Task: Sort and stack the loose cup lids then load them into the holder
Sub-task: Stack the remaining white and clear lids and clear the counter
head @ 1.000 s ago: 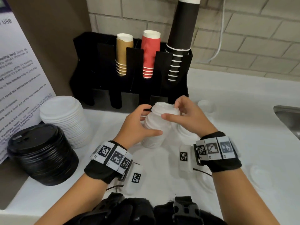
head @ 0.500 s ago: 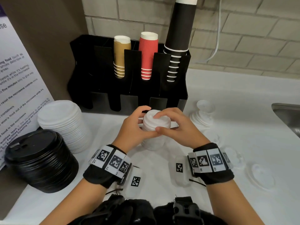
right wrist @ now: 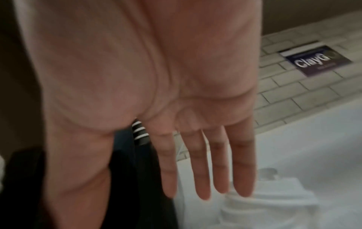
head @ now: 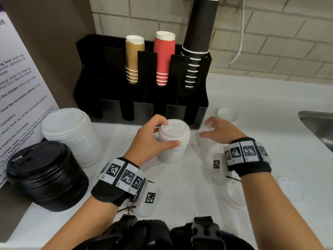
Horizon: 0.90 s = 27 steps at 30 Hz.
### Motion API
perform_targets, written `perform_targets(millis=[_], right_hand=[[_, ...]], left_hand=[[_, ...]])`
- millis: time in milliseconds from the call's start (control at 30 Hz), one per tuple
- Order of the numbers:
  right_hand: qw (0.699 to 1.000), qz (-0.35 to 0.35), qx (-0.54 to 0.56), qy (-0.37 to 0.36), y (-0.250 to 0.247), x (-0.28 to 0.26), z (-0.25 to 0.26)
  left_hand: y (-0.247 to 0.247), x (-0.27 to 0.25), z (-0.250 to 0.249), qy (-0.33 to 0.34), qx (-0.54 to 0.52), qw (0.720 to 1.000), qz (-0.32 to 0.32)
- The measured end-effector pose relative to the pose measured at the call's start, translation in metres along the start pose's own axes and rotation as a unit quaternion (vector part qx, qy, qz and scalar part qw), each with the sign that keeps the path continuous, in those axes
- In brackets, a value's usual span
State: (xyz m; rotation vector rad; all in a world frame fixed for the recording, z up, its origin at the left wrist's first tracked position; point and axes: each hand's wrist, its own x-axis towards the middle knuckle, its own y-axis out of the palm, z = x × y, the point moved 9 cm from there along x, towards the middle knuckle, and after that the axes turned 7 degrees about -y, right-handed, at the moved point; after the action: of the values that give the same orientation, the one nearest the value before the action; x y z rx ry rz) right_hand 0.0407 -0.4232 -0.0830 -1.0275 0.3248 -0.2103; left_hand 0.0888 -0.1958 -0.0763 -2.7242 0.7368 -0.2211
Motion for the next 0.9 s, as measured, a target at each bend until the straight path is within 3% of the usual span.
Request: perform_targets(millis=[100, 267, 467, 567, 700, 800, 900], right_hand=[[0.991, 0.083, -0.099, 0.035, 0.012, 0.007, -0.006], [0.975, 0.149, -0.163, 0.031, 0.026, 0.018, 0.003], [0.988, 0.075, -0.131, 0.019, 0.007, 0.012, 0.001], [0.999, 0.035, -0.018, 0.023, -0.013, 0.000, -0.003], [0.974, -0.035, 0.210, -0.081, -0.030, -0.017, 0.033], [0.953, -0.045, 0.227, -0.196, -0.030, -0.031, 0.074], [0.950, -0.027, 0.182, -0.254, -0.021, -0.038, 0.099]], left_hand=[[0.001, 0.002, -0.002, 0.001, 0.008, 1.000, 0.009], [0.000, 0.003, -0.001, -0.003, 0.002, 1.000, 0.009], [0.000, 0.005, 0.000, -0.014, 0.003, 1.000, -0.001], [0.001, 0.005, 0.003, -0.019, 0.010, 1.000, -0.003], [0.002, 0.004, 0.003, -0.020, 0.018, 1.000, -0.009], [0.001, 0.004, 0.003, -0.018, 0.016, 1.000, -0.016], [-0.001, 0.003, 0.003, -0.017, 0.019, 0.999, -0.023]])
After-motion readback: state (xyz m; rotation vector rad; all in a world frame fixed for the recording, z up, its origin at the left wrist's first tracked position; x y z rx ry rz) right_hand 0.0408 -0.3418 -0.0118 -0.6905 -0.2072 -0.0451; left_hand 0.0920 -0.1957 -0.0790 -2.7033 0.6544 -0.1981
